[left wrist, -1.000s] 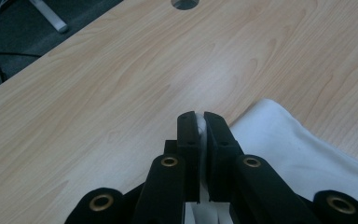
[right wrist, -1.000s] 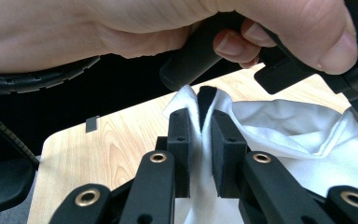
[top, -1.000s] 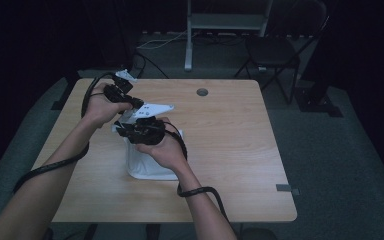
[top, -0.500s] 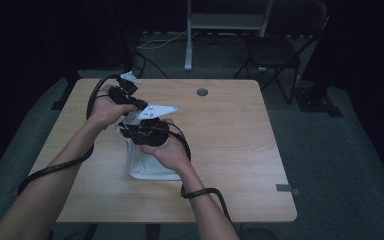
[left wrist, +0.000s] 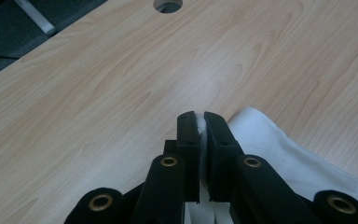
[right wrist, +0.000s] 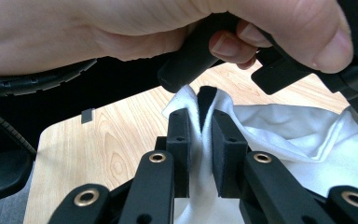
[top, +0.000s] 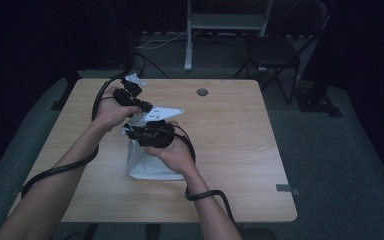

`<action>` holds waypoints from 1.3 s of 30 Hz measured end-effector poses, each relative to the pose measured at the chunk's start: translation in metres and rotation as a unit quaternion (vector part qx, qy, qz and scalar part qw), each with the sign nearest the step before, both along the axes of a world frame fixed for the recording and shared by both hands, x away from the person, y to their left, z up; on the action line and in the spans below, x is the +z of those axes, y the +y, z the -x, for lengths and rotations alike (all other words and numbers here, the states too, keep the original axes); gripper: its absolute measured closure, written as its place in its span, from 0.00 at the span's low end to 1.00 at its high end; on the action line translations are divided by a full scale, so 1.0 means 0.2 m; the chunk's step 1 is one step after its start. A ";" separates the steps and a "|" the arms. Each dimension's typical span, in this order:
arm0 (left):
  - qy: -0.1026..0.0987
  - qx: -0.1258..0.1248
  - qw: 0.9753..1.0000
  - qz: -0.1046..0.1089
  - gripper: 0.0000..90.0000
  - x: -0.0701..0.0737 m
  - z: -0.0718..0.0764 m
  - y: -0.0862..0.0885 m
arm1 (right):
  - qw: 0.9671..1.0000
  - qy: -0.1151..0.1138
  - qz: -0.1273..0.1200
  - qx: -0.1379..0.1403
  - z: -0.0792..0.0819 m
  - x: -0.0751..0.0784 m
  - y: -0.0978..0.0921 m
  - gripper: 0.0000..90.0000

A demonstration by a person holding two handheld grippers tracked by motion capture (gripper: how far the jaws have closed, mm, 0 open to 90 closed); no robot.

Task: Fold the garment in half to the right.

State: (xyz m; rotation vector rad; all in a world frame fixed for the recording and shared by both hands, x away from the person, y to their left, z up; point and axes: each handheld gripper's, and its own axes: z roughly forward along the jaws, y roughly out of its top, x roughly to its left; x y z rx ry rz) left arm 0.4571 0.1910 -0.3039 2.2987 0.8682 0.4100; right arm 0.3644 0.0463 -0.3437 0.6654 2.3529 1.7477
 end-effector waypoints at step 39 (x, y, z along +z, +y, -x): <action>0.011 -0.015 1.000 0.002 0.95 -0.12 0.01 -0.16 | 1.000 0.020 0.016 -0.015 0.02 -0.10 -0.17 0.88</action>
